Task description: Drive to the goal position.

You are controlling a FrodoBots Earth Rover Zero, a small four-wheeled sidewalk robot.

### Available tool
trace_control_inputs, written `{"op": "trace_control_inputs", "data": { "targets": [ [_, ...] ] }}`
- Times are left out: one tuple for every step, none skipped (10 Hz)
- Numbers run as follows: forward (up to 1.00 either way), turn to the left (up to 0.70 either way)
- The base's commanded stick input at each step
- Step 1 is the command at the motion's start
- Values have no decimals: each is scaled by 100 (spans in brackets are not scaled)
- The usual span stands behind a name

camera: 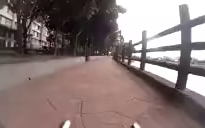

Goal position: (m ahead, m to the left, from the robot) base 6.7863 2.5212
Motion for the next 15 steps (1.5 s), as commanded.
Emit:
{"op": "trace_control_inputs", "data": {
  "targets": [
    [100,0],
    [100,0],
    [100,0],
    [100,0],
    [100,0],
    [100,0],
    [100,0],
    [100,0],
    [100,0],
    [100,0],
    [100,-3],
    [100,-16],
    [100,-35],
    [100,-35],
    [100,-32]
  ]
}}
